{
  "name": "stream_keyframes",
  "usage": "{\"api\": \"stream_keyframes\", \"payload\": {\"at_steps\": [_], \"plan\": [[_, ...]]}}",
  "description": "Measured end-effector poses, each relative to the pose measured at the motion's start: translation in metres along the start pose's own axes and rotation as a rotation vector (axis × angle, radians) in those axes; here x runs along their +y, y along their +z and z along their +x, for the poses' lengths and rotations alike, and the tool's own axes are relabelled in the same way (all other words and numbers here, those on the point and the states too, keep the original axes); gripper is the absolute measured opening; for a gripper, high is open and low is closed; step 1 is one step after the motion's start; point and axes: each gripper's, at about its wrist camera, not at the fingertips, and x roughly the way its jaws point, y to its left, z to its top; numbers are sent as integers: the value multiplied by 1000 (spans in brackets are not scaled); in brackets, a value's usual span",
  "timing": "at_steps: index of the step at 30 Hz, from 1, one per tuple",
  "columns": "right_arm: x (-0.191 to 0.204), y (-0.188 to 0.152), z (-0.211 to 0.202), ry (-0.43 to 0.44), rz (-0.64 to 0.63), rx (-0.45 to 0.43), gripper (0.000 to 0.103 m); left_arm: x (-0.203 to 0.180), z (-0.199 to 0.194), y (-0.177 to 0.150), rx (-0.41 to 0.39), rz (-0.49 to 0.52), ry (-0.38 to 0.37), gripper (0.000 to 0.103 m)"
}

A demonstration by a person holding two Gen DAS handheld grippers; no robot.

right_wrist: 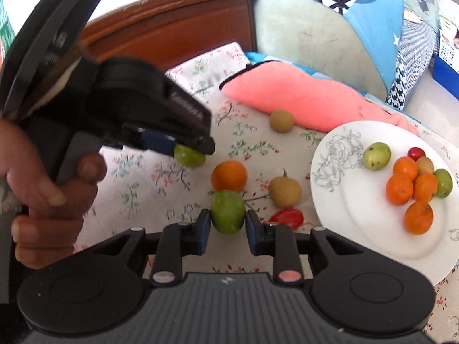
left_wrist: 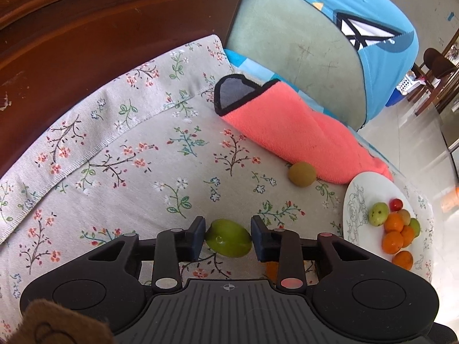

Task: Organize fruits
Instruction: 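Close left tool on another green pear while right tool grasps a green apple, then carry the pear in left tool while right tool carries the apple, releasing both on the plate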

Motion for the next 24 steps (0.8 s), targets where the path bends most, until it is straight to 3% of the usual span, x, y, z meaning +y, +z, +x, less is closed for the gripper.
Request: {"api": "stream_keyframes", "payload": {"at_steps": [13,24], "plan": [[-6,9,-14,-11,33,-43,27,1,-13,2,-37,9,3,32],[-44,31,-55,-62,185,-197,27,-6,-25,6,-102,43,14,32]]}}
